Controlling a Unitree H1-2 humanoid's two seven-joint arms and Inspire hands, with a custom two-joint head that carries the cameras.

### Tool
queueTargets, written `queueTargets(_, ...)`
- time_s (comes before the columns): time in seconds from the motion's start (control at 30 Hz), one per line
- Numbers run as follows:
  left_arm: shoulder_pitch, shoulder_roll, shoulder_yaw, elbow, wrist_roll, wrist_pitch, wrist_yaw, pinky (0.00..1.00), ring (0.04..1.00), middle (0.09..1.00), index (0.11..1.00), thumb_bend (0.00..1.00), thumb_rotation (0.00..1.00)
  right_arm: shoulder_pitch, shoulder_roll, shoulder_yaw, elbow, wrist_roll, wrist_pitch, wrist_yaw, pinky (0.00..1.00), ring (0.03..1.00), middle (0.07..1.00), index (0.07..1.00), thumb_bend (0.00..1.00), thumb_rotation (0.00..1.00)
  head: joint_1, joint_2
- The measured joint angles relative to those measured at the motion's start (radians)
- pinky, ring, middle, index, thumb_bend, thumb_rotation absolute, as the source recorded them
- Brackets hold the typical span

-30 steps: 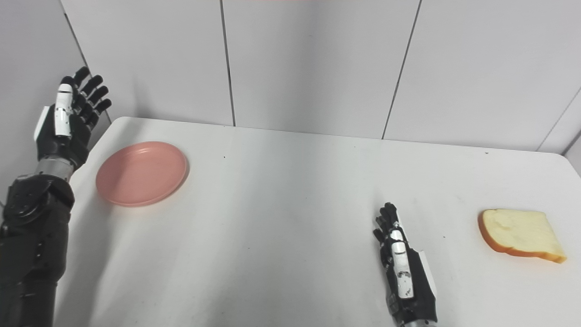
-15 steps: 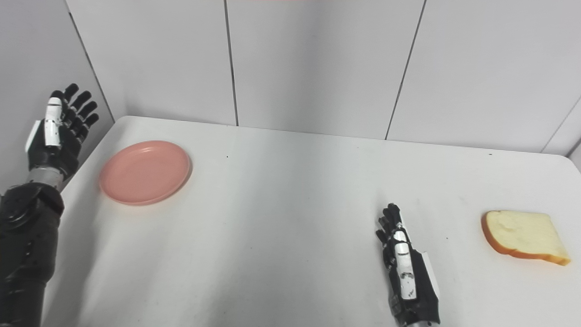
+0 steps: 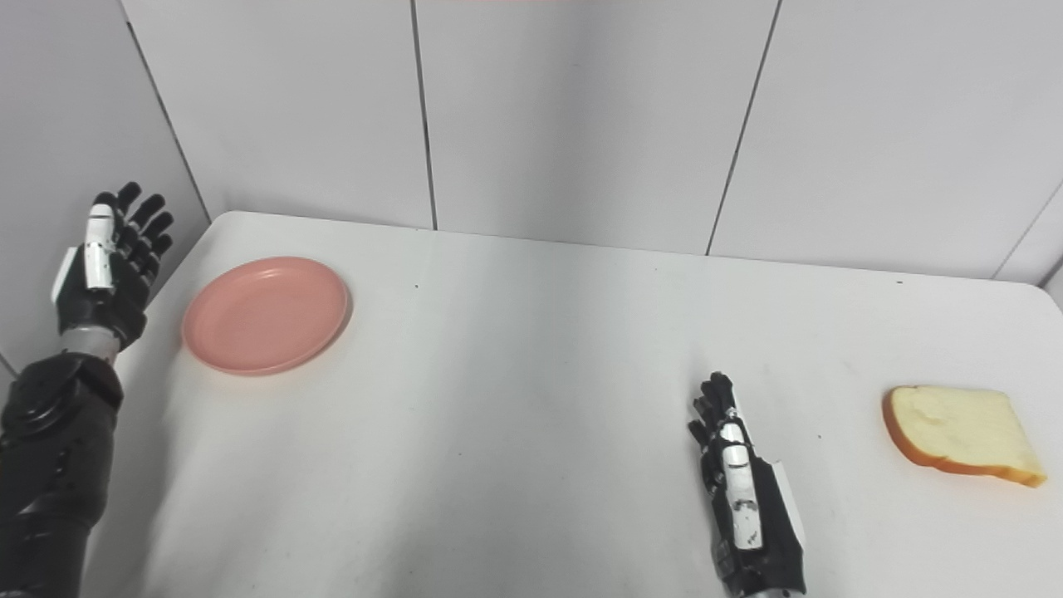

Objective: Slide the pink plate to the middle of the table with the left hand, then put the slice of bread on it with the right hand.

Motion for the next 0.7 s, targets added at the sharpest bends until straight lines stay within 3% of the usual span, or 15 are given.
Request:
queueTargets(0.43, 0.005, -0.025, 0.001, 0.004, 0.001, 0.000, 0.060, 0.96, 0.919, 0.902, 0.904, 0.44, 1.00, 0.000, 0.000, 0.000, -0.002, 0.003, 0.001, 0.000, 1.00, 1.000, 1.000, 0.994, 0.32, 1.00, 0.002, 0.006)
queueTargets(0.7, 0.037, -0.028, -0.009, 0.003, -0.005, 0.008, 0.060, 0.96, 0.939, 0.926, 0.925, 0.46, 1.00, 0.001, 0.000, -0.001, -0.003, 0.000, 0.005, -0.001, 1.00, 0.995, 0.999, 0.985, 0.32, 1.00, 0.000, 0.009)
